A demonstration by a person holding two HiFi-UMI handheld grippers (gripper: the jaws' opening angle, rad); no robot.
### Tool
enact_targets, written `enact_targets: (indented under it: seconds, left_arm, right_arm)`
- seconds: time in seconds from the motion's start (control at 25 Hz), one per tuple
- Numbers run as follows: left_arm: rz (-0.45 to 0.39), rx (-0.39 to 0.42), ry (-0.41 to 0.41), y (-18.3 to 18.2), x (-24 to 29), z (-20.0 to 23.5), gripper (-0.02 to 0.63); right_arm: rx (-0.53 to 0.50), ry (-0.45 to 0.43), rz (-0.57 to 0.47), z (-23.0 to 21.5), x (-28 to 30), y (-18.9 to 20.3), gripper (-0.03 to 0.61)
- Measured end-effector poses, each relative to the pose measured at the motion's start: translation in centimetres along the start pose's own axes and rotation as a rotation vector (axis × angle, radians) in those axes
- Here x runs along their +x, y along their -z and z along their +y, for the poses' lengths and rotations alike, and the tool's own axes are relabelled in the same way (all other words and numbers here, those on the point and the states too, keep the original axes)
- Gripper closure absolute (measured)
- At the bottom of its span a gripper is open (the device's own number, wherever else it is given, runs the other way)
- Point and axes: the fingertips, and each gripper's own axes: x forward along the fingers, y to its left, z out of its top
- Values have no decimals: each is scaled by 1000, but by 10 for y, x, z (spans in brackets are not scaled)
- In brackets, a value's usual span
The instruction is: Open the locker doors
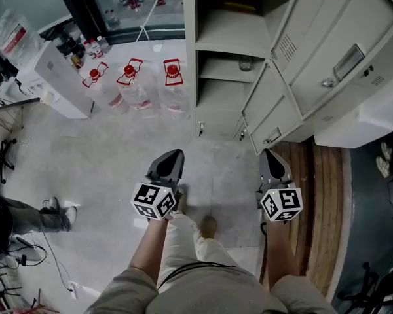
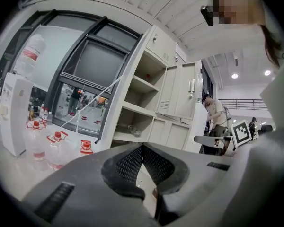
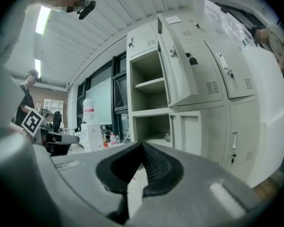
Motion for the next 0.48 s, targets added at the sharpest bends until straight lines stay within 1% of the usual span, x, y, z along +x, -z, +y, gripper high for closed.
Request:
enact_targets:
  seconds: [0.16,0.36,0.48]
  left_arm:
    - [-21,8,-14,-20,-22,-6,615]
    - [-56,47,-9,-50,-43,-19,615]
    - [-80,57,-8,-67,-56,-28,615]
  right_arm:
    - [3,-46,-26,20,-13,-26,577]
    - [15,-88,-54,41,-33,-53,577]
    - [0,-124,-63,55,-44,-67,577]
